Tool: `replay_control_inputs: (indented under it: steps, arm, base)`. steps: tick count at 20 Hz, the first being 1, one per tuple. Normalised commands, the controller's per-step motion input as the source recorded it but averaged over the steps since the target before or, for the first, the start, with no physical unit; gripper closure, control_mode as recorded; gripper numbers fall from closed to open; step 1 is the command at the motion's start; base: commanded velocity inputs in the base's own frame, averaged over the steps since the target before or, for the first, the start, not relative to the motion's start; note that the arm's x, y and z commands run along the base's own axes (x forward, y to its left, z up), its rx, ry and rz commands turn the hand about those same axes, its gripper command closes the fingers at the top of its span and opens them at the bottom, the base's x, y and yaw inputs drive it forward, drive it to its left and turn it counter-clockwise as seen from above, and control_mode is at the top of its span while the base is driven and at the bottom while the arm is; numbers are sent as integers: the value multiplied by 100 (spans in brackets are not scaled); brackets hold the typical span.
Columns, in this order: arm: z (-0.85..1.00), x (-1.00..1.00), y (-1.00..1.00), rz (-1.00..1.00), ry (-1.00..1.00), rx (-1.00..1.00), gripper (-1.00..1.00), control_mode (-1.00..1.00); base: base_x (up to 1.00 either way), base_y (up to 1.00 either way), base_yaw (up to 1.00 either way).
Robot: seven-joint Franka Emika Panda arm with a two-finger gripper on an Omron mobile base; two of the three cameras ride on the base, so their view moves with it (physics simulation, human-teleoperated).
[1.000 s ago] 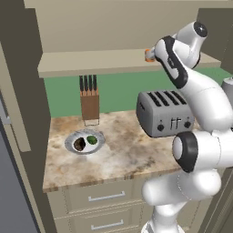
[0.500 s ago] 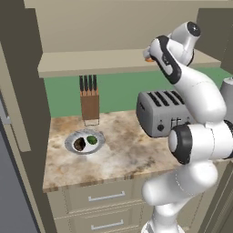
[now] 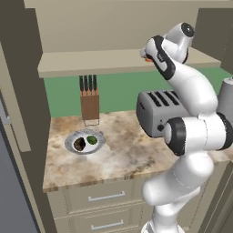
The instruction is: Pick the avocado and bread from the counter and place them on the plate. Then pick the jam from the cabinet and place it next to the plate. Lastly close the cabinet door.
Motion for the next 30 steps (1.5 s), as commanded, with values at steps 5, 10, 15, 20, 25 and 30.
replay_control_inputs:
  steps: [5, 10, 15, 20, 25, 30]
  arm:
    - [-5, 29, 0, 0, 0, 0, -100, -100]
    - [-3, 25, 0, 0, 0, 0, -100, -100]
    - [-1, 21, 3, 0, 0, -1, 100, -100]
    - [-1, 2, 0, 0, -3, 0, 100, -100]
    - [5, -69, -8, 0, -20, 1, 100, -100]
    - [19, -100, -1, 5, -19, 7, 100, -100]
  base:
    - [0, 0, 0]
    - [0, 0, 0]
    - [0, 0, 0]
    - [0, 0, 0]
    - [0, 0, 0]
    - [0, 0, 0]
